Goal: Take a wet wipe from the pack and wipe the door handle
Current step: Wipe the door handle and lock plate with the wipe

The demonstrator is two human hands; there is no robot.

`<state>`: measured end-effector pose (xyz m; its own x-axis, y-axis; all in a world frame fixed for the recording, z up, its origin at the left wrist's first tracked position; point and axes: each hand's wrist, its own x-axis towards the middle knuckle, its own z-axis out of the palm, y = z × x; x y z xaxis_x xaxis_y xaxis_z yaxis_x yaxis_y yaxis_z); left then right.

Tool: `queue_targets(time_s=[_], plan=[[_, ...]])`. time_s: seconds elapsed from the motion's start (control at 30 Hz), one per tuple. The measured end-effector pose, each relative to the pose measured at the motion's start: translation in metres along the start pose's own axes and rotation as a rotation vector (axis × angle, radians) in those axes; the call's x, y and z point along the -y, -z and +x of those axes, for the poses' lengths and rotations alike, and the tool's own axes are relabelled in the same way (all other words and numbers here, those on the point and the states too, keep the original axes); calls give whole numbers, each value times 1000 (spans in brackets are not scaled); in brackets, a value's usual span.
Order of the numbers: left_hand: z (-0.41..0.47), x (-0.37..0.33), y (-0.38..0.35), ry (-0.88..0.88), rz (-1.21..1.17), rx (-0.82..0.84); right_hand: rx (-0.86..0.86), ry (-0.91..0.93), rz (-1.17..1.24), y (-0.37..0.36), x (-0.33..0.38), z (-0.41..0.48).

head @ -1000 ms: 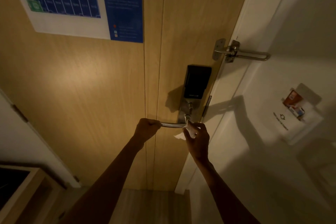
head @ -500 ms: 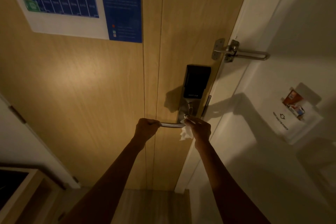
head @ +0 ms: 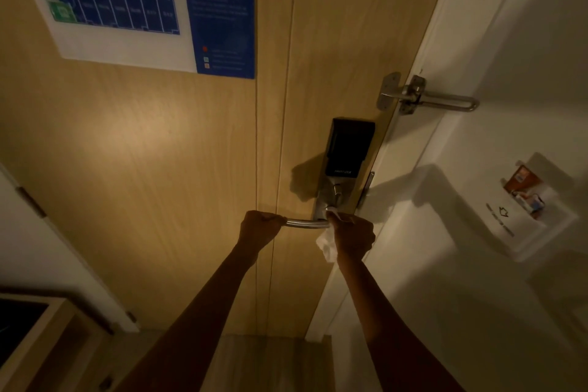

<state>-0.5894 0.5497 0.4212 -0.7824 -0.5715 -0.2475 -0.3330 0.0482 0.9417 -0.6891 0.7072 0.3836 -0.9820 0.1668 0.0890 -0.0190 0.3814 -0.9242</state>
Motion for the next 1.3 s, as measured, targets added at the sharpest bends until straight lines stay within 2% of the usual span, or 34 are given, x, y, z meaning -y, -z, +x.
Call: queue_targets(time_s=[0.13, 0.23, 0.37, 0.53, 0.73, 0.97, 1.17, 1.3], plan=[[-1, 2, -1, 10, -16, 0, 109, -119, -244, -1, 8, 22], [2, 2, 0, 22, -28, -1, 170, -215, -251, 0, 10, 33], [4, 3, 0, 30, -48, -6, 193, -226, -291, 3, 5, 33], [5, 1, 2, 38, -45, 15, 159, -133, -254, -3, 9, 28], [3, 1, 3, 33, -36, 34, 187, -184, -368, 4, 7, 20], [5, 0, 5, 29, -16, 49, 188, -176, -302, 5, 20, 24], [12, 1, 3, 40, 5, 52, 345, -70, -297, 8, 13, 25], [11, 2, 2, 30, -14, 48, 315, -82, -203, 14, 7, 29]])
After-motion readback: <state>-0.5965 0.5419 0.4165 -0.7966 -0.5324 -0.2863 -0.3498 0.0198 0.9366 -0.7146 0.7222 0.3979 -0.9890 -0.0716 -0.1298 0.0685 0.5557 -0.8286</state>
